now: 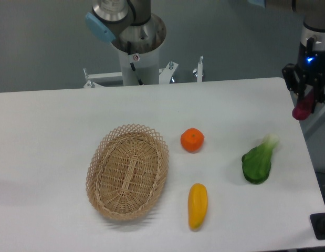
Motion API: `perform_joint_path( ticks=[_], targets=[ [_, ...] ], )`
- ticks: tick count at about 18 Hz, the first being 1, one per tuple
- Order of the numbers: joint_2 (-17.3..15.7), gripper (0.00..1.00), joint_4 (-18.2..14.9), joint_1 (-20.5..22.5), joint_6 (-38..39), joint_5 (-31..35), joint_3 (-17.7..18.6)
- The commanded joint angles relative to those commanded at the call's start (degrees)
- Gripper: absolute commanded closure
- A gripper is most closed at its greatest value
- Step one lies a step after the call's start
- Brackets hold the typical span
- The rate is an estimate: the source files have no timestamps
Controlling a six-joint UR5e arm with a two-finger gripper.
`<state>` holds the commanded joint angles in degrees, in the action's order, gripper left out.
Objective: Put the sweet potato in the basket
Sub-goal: 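Grasp the purple sweet potato with the gripper and lift it, then carry the sweet potato over the wicker basket and lower it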
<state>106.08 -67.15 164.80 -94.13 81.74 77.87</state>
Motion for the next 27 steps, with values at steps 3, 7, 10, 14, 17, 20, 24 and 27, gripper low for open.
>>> perform_joint_path(
  ticks=[3, 7, 10, 14, 17, 20, 24, 27],
  targets=[
    [-0.9, 0.73, -0.2, -0.3, 0.4, 0.1, 0.5],
    [-1.9, 0.73, -0.4, -1.6, 4.6, 0.3, 2.0],
    [-3.4, 0.73, -0.4, -3.6, 7.8, 0.4, 4.1],
    [-5.4, 0.73, 0.6, -9.1, 16.4, 0.5, 8.9],
    [-6.9, 0.73, 2.7, -14.0, 24.7, 0.5, 12.5],
    [-7.6, 0.73, 5.5, -19.8, 34.4, 0.4, 17.0],
    [-6.2, 0.72, 14.7, -26.4, 46.9, 0.4, 23.1],
    [-3.6, 0.72, 16.9, -29.0, 52.8, 0.4, 24.6]
  ],
)
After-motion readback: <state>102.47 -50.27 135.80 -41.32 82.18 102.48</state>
